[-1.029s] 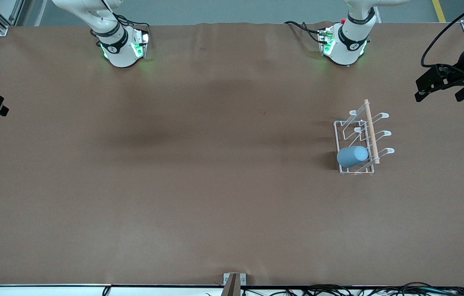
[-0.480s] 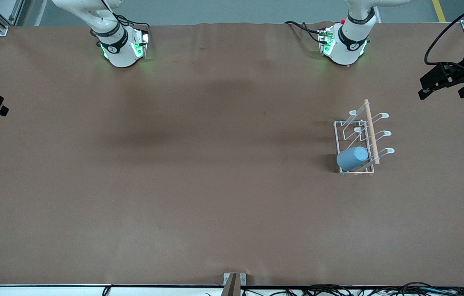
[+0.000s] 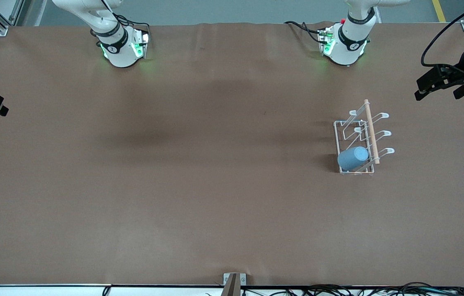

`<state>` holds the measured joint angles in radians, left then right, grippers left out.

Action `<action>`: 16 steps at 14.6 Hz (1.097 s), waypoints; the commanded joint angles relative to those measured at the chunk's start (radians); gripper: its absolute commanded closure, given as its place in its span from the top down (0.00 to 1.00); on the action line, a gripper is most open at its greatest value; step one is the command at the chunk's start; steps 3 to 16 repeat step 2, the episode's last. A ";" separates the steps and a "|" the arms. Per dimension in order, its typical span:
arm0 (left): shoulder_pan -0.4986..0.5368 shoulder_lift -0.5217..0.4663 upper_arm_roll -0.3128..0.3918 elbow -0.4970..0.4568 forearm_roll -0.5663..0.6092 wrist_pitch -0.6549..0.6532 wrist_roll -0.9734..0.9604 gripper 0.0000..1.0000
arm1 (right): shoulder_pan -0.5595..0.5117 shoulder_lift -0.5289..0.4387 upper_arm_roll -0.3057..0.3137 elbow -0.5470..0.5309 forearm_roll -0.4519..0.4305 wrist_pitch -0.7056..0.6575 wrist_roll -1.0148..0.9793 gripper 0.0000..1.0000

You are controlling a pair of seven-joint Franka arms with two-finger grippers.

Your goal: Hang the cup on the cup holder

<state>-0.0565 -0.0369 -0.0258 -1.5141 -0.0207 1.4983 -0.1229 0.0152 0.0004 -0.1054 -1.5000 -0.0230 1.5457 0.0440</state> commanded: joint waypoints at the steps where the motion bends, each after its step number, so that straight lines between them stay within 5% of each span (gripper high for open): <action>1: -0.011 0.000 0.012 0.005 -0.015 -0.006 -0.012 1.00 | -0.015 -0.014 0.009 -0.008 0.003 -0.006 -0.009 1.00; 16: -0.011 0.000 0.010 0.005 -0.013 -0.006 -0.008 1.00 | -0.015 -0.014 0.009 -0.009 0.003 -0.006 -0.007 1.00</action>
